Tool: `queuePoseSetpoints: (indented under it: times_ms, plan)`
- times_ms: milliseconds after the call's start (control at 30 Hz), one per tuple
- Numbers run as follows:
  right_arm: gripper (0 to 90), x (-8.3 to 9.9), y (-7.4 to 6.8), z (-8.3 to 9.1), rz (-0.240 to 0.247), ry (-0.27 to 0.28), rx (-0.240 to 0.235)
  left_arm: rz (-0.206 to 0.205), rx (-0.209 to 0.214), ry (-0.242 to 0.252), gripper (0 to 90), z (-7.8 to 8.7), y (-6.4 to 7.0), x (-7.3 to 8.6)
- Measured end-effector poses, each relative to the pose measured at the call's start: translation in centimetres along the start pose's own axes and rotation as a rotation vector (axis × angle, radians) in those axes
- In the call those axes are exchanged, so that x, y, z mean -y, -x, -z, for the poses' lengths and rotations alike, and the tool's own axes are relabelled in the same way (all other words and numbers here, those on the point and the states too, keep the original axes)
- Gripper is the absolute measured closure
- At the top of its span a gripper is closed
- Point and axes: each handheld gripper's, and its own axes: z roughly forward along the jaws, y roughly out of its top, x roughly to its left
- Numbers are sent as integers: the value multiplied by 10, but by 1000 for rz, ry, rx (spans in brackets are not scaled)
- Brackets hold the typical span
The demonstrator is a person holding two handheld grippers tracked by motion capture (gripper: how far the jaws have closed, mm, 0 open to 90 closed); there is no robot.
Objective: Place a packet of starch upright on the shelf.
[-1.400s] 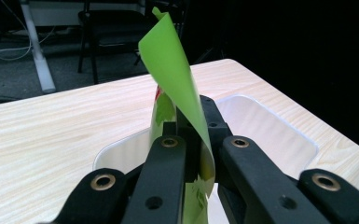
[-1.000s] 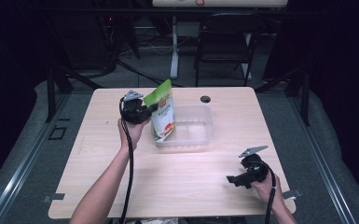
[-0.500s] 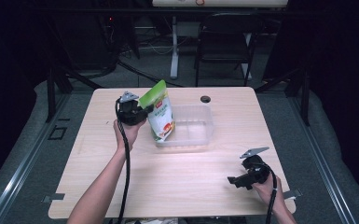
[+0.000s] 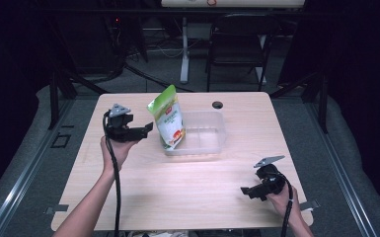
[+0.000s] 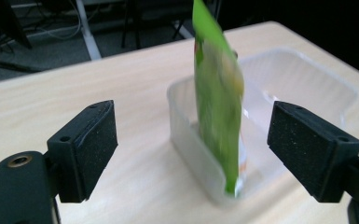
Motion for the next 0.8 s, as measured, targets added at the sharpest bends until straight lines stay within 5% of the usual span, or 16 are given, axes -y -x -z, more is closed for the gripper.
queuePoseSetpoints:
  times_ms: [233,400,500,800]
  plan:
    - [61,0,-1,-1,-2,2,-7,-22,5,-109,129,32,-1,48]
    - [61,0,-1,-1,-3,-2,-4,-25,3,-165,111,41,-2,71]
    - [62,0,-1,-1,-2,-1,-5,22,2,-169,104,45,-9,87]
    - [61,-1,-2,-2,0,4,-6,46,13,-202,79,37,-16,94]
